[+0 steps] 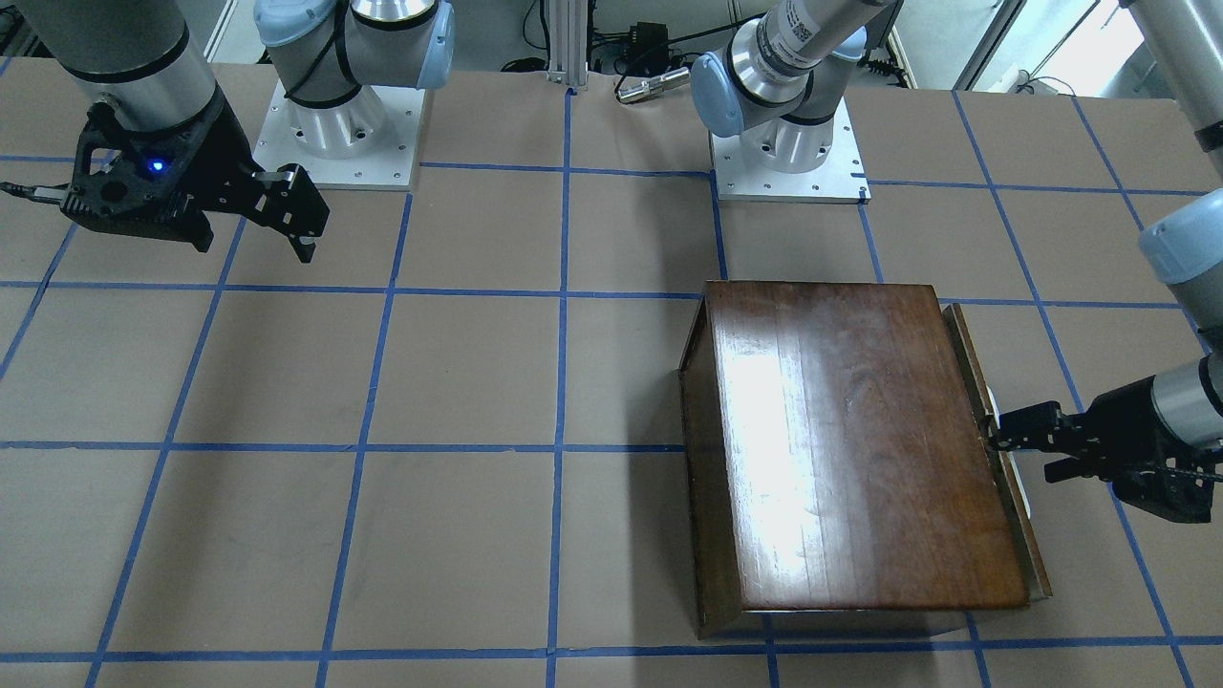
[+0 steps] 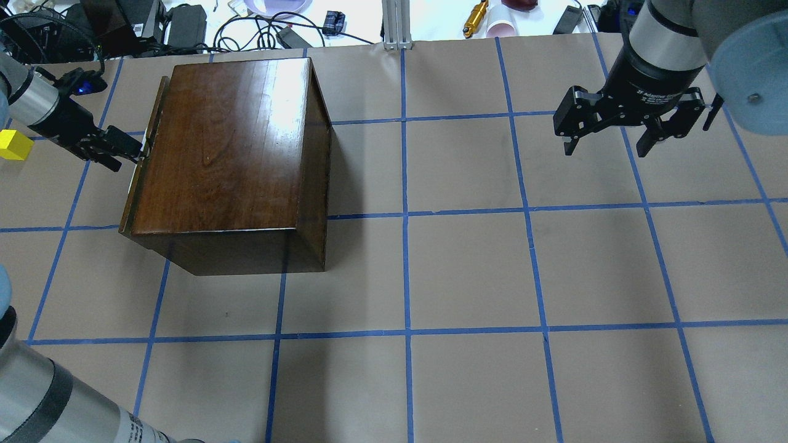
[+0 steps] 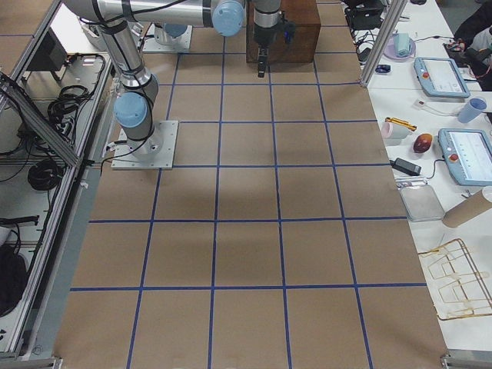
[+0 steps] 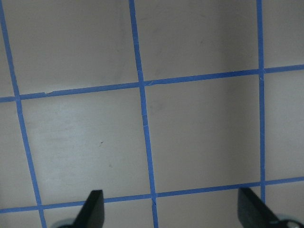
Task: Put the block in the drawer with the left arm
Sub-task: 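Pull the drawer outward from the cabinet with the left gripper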
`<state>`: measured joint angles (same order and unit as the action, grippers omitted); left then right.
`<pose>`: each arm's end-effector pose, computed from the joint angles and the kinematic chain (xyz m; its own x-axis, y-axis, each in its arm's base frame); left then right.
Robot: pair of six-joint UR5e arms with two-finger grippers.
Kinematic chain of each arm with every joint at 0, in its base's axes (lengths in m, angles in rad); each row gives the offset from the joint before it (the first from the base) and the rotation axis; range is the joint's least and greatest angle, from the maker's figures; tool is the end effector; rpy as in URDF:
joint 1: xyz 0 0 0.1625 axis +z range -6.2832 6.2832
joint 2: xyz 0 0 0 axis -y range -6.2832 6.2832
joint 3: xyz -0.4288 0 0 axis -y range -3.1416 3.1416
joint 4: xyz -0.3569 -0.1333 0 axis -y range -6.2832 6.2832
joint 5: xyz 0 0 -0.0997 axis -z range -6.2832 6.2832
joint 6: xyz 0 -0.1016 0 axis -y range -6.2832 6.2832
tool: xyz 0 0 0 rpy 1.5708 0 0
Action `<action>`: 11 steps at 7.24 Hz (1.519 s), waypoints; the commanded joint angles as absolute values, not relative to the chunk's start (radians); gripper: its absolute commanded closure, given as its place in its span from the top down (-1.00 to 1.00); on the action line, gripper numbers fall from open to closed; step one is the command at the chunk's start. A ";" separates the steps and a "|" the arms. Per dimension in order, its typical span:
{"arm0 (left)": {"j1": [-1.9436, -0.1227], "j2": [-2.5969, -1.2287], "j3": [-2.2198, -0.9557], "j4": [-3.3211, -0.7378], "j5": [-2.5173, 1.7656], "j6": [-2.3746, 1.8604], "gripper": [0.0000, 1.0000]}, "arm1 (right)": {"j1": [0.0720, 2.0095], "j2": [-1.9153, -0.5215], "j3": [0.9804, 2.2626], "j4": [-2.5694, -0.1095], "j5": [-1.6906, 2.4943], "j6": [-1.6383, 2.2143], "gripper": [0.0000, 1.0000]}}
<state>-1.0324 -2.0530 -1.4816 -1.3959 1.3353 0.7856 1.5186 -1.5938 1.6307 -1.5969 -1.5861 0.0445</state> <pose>0.1752 -0.5995 0.2877 -0.9260 0.2097 0.3141 0.2182 0.9759 -0.0081 0.1083 -0.4517 0.4754 -0.9952 0.0964 0.0158 0.0965 0.9953 0.0101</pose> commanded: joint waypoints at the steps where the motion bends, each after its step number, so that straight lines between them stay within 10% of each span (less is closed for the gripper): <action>1: -1.019 -2.057 -1.479 -1.396 1.336 0.802 1.00 | 1.519 -1.594 1.632 -1.597 -1.586 0.044 1.00; 11: -0.980 -2.098 -1.398 -1.397 1.365 0.874 1.00 | 1.519 -1.594 1.631 -1.597 -1.586 0.044 1.00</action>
